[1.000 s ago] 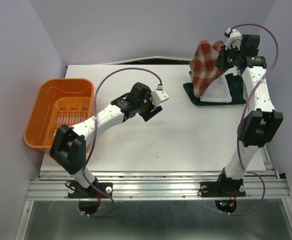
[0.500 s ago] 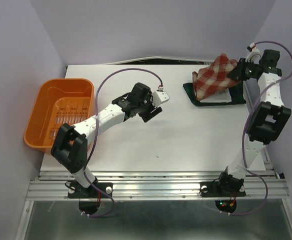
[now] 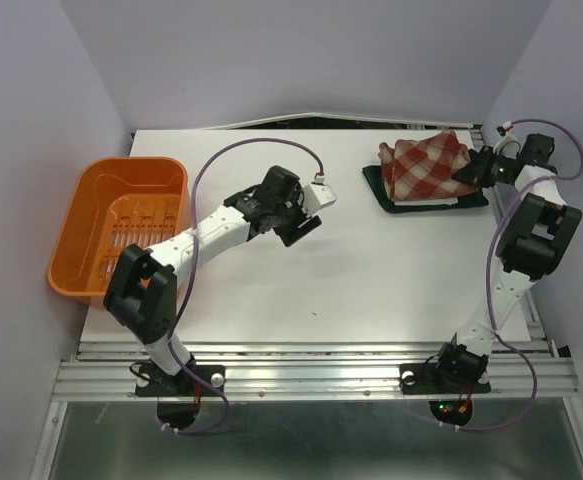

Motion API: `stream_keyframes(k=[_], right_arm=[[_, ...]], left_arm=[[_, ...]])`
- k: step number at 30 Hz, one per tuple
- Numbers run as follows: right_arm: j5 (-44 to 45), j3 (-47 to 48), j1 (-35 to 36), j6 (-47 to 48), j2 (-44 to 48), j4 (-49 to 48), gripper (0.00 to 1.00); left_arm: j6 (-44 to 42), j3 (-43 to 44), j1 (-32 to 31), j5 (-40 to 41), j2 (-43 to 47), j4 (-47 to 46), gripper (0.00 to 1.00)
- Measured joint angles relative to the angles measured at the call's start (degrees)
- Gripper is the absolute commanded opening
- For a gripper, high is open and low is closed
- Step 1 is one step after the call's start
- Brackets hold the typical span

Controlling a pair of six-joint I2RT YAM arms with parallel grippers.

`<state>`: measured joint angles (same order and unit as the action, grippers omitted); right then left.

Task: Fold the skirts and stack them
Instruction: Neatly place the folded skirt to the corner

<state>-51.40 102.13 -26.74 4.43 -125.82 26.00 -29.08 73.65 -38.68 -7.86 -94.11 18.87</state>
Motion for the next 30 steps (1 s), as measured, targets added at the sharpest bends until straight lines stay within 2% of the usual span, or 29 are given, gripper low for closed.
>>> stream_keyframes(k=[3, 4, 6, 7, 11, 13, 14, 19, 21, 26, 30], right_arm=[[-0.1, 0.0, 0.2, -0.1, 0.0, -1.0, 0.3], [-0.1, 0.0, 0.2, -0.2, 0.0, -1.0, 0.46], [0.6, 0.0, 0.2, -0.1, 0.0, -1.1, 0.6], [1.0, 0.0, 0.1, -0.1, 0.0, -1.1, 0.76], [4.1, 0.0, 0.1, 0.4, 0.0, -0.9, 0.92], [6.5, 0.3, 0.1, 1.2, 0.0, -0.4, 0.95], [7.3, 0.5, 0.1, 1.5, 0.0, -0.1, 1.0], [12.3, 2.2, 0.1, 3.6, 1.9, 3.3, 1.0], [13.7, 2.9, 0.1, 4.3, 3.7, 4.6, 1.0], [17.4, 6.6, 0.1, 7.4, 9.7, 9.3, 1.0], [18.3, 8.0, 0.6, 9.9, 16.5, 13.9, 1.0]], left_arm=[[0.4, 0.0, 0.8, -1.1, 0.0, 0.7, 0.74], [0.6, 0.0, 1.1, -1.4, 0.0, 0.9, 0.74], [1.1, 0.1, 2.3, -2.8, 0.0, 1.6, 0.74], [1.4, 0.2, 2.9, -3.4, 0.0, 2.0, 0.74], [2.8, 1.5, 6.3, -6.7, 0.0, 3.3, 0.74], [3.6, 2.2, 8.0, -8.3, 0.0, 3.5, 0.74], [4.0, 2.4, 9.0, -9.0, 0.1, 3.5, 0.74], [5.1, 2.4, 11.6, -10.8, 1.7, 3.7, 0.81], [5.7, 2.0, 12.7, -12.1, 3.5, 3.7, 0.98], [7.7, -1.8, 17.3, -16.1, 9.8, 2.5, 0.98], [9.0, -4.1, 21.0, -15.6, 13.3, 1.6, 0.98]])
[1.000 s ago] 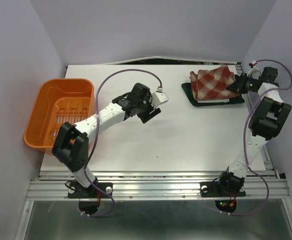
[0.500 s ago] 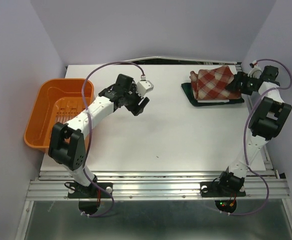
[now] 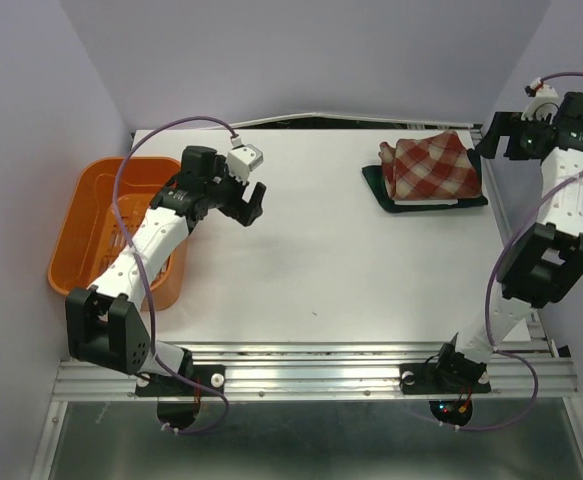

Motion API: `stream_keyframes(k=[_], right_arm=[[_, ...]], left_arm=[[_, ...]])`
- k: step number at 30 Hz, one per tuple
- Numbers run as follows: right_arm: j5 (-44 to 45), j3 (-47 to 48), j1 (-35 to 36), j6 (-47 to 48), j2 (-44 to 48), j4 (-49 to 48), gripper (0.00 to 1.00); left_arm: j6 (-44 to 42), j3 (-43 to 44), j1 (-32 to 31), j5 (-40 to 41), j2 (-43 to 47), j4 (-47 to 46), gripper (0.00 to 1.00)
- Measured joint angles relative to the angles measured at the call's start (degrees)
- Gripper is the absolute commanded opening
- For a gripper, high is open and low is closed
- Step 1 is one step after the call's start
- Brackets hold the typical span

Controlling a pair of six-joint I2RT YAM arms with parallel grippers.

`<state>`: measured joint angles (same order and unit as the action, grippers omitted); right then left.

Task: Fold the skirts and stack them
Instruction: Neatly place the folded skirt to the corner

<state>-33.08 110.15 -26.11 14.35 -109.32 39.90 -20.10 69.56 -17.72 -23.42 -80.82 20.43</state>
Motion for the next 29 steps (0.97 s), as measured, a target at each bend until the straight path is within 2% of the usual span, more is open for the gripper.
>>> stream_keyframes(k=[2, 4, 7, 9, 13, 16, 20, 29], right_arm=[[0.3, -0.7, 0.9, 0.9, 3.5, 2.2, 1.0], [1.1, -5.6, 3.9, 0.9, 9.2, 1.6, 1.0], [2.2, -17.6, 12.6, 0.0, 18.8, 1.2, 1.0], [2.9, -27.5, 21.9, -1.4, 25.1, -0.1, 1.0], [4.2, -43.1, 31.9, -3.5, 31.5, -3.6, 1.0], [6.0, -52.0, 32.8, -4.2, 33.6, -4.8, 1.0], [8.0, -58.5, 33.2, -4.5, 35.3, -6.8, 1.0], [10.2, -63.2, 34.8, -4.7, 40.0, -11.6, 1.0]], left_arm=[[0.6, -0.9, 0.5, 1.2, 1.0, -1.0, 0.98], [1.0, -2.0, 0.5, 2.3, 2.1, -2.0, 0.98], [1.1, -4.7, 0.5, 3.8, 4.3, -3.1, 0.98], [1.1, -6.7, 0.5, 4.7, 5.6, -3.3, 0.98], [1.1, -9.2, 0.4, 5.8, 6.3, -3.7, 0.98], [1.1, -11.3, 0.2, 6.7, 6.3, -3.8, 0.98], [0.7, -15.0, -2.3, 9.6, 6.5, -4.6, 0.98], [-0.6, -19.0, -4.0, 13.0, 6.9, -4.5, 0.98]])
